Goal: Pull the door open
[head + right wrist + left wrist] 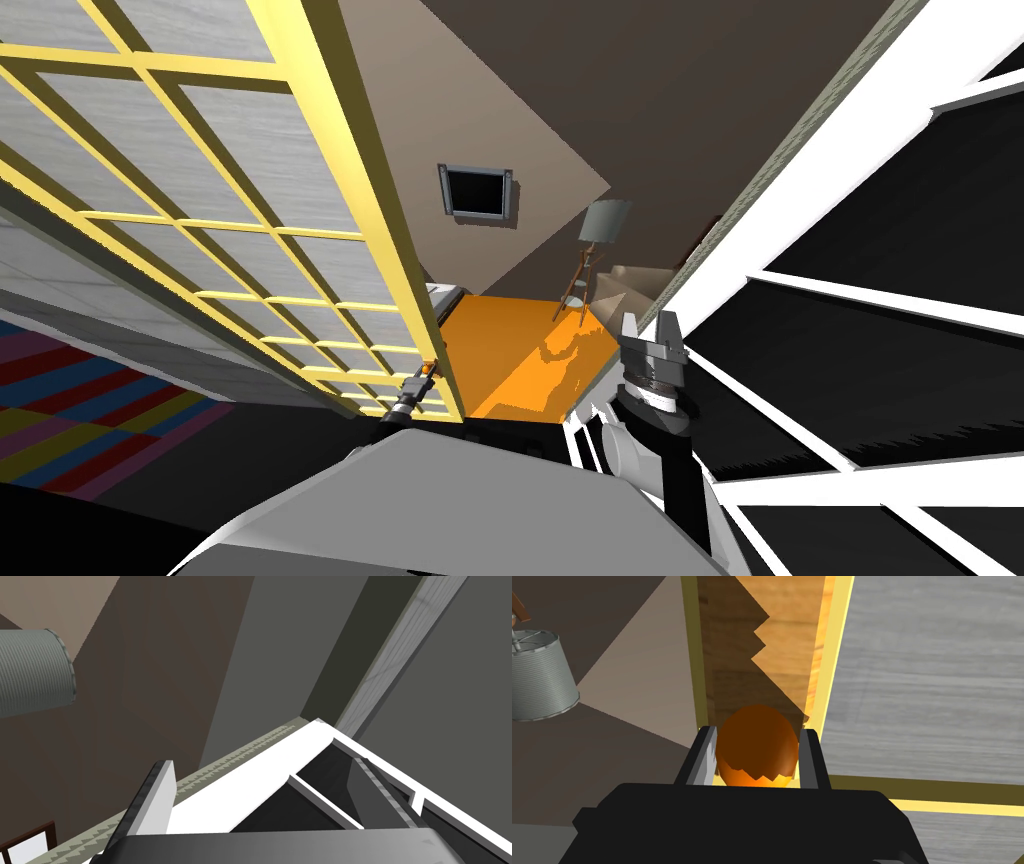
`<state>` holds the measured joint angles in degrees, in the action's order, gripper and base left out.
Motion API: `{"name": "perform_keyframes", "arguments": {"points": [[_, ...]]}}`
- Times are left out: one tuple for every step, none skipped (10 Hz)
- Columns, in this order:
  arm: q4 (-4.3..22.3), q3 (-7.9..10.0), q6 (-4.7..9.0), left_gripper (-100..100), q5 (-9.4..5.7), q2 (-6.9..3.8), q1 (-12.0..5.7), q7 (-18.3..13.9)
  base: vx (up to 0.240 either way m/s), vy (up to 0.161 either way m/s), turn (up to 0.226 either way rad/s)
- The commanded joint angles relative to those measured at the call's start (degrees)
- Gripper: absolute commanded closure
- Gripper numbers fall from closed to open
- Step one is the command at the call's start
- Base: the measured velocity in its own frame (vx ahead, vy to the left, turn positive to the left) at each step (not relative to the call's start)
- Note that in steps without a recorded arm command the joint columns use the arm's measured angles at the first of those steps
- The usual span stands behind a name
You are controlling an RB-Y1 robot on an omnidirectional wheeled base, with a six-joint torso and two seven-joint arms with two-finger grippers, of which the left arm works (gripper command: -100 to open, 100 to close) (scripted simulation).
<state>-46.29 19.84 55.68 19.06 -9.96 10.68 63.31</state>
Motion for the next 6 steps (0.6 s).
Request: {"name": "perform_keyframes", "arguments": {"points": [[0.2,-0.36,0.02,100,-0.46,0.01,-0.22,-2.1,-0.031,0.004,-0.014],[0.2,-0.51,0.0,100,-0.67,0.0,-0.29,-2.9,-0.027,0.006,-0.015],[0.3,-0.82,-0.05,100,-1.08,-0.03,-0.43,-4.5,-0.031,0.01,-0.014],[0.4,-1.13,-0.09,100,-1.51,-0.06,-0.57,-6.1,-0.043,0.008,-0.016],[0.4,-1.44,-0.13,100,-1.94,-0.09,-0.71,-7.7,-0.043,0.001,-0.015],[0.5,-1.75,-0.18,100,-2.36,-0.12,-0.86,-9.3,-0.044,0.007,-0.008]]}}
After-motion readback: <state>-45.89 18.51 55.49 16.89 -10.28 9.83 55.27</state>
